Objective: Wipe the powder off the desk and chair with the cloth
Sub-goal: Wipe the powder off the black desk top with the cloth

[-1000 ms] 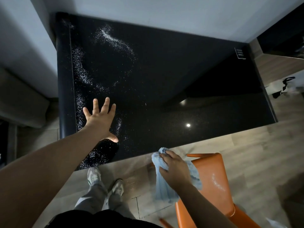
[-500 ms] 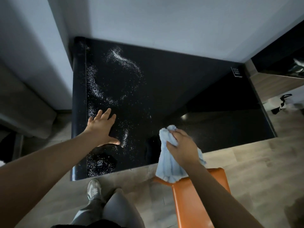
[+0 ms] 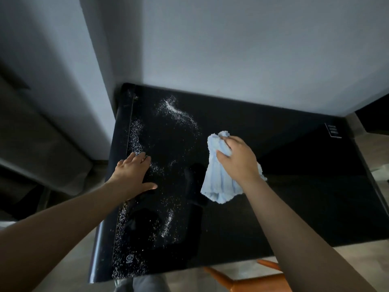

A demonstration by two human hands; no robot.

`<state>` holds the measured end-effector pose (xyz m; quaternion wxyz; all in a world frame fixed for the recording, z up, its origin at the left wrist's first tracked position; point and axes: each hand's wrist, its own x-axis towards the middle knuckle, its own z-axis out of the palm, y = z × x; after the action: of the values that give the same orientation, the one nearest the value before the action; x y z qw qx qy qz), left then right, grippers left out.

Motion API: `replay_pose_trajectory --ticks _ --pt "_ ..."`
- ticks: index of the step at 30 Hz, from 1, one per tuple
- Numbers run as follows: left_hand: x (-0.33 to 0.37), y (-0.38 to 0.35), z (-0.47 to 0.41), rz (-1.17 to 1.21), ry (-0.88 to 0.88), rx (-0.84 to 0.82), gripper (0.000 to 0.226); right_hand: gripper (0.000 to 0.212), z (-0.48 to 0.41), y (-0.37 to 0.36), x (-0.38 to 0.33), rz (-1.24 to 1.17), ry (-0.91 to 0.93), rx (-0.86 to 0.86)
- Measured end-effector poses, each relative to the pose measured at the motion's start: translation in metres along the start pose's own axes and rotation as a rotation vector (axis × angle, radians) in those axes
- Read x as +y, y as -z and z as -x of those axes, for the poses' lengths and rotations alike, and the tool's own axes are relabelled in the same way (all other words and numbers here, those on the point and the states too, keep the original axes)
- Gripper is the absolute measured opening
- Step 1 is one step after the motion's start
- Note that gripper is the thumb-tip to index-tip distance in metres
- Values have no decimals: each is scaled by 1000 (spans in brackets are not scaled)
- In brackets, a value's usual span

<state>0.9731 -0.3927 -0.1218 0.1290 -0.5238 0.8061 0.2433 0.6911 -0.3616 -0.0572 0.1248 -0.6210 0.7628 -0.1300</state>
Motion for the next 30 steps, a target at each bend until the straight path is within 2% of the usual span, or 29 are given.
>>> replay_pose_trajectory --ticks 10,15,22,30 --pt "-4 11 -56 -77 74 -83 120 32 -143 -6 10 25 63 -37" --pt "-11 6 -80 -68 125 -96 128 40 -202 -22 10 63 87 -79" --pt "-17 -7 -92 -78 160 -148 150 45 -261 -57 4 109 123 -146" --pt "-12 -7 -94 -104 172 -191 151 54 -295 -90 15 145 91 -255"
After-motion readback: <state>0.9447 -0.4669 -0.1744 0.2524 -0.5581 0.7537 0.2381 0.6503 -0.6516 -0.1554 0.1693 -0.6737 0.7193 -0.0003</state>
